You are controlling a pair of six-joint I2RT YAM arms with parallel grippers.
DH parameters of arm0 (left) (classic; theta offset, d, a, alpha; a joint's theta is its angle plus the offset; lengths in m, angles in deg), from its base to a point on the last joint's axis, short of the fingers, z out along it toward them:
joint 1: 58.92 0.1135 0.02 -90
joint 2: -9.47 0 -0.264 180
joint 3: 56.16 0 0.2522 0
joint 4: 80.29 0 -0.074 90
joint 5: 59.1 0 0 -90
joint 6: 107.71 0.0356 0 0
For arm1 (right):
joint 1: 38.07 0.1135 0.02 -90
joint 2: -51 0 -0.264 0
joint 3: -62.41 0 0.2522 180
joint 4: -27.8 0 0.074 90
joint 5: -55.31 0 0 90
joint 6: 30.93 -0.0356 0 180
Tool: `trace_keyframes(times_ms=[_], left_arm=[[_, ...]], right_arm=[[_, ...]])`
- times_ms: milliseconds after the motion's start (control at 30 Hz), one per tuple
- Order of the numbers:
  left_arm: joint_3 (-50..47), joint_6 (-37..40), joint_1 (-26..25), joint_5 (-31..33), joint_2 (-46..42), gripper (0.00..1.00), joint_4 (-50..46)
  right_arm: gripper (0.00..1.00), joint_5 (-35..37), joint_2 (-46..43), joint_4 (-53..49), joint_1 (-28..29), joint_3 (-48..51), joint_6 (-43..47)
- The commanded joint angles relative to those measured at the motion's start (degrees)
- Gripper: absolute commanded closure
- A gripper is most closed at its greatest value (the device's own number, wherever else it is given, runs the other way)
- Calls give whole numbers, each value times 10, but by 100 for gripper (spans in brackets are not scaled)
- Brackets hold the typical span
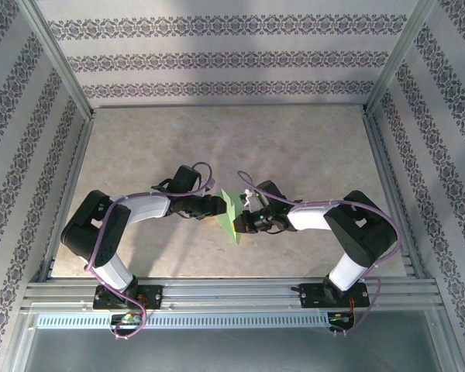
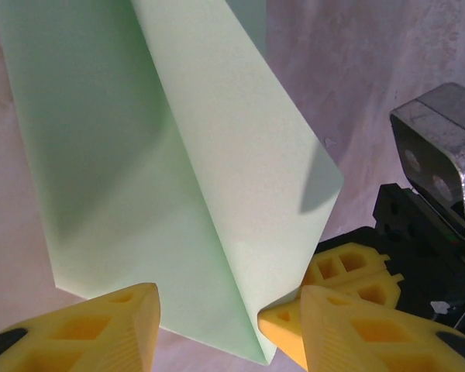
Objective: Fold a paper plane with a square sheet of paper (fold left side to right side)
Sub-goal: Fourth fold the wing at the center of the table.
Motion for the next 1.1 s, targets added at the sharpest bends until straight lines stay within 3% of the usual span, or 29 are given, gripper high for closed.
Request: trace_keyframes(times_ms=[0, 700, 1067], left_arm=[[19, -5, -9, 13, 12, 48, 6], [66, -9, -28, 33, 73, 51, -9], [88, 13, -37, 71, 95, 51, -79]], right_arm=[[100, -13, 10, 19, -7, 10, -4], [100, -17, 17, 30, -8, 14, -10], [98, -17, 16, 31, -8, 11, -12]])
